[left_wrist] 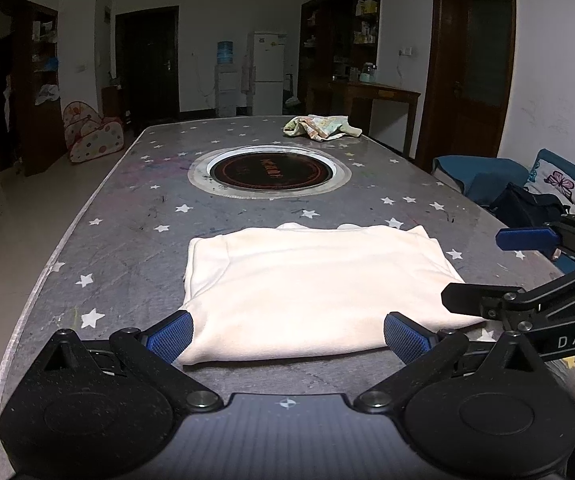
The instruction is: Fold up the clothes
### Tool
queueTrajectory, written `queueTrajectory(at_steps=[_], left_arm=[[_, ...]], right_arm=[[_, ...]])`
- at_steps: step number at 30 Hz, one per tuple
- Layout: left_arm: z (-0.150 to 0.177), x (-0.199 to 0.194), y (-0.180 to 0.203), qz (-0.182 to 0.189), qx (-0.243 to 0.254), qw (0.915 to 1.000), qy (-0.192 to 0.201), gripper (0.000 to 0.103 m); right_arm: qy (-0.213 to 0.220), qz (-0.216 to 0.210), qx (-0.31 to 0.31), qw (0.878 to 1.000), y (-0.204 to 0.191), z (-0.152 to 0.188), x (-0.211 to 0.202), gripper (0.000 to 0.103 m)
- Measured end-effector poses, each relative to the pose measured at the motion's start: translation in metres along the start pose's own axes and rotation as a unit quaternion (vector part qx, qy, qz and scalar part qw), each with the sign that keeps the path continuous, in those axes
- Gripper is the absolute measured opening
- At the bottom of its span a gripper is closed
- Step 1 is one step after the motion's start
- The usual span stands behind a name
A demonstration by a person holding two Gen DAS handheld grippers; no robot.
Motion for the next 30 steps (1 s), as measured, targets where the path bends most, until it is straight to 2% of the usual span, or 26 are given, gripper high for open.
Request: queueTrajectory(at_steps=[13, 30], left_arm=[[0.001, 0.008, 0.001, -0.002, 0.003, 1.0, -0.007, 0.103], [0.003, 0.017, -0.001, -0.028, 0.01, 0.9995, -0.007, 0.103]], right_arm=[[-0.007, 0.007, 0.007, 1.0, 0.005, 0.002, 0.003, 0.098], [-0.016, 0.009, 0.019, 1.0, 0.007, 0.009, 0.014, 0.1]])
Point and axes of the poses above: each gripper's, at about its wrist camera, not at the fingertips, and x roughly the way its jaws point, y to its right, z to its underside, the point moved 3 cm from there along x, roughly the way its jaws point, and after that the axes turned 12 degrees about -x, right-handed, at the moved point
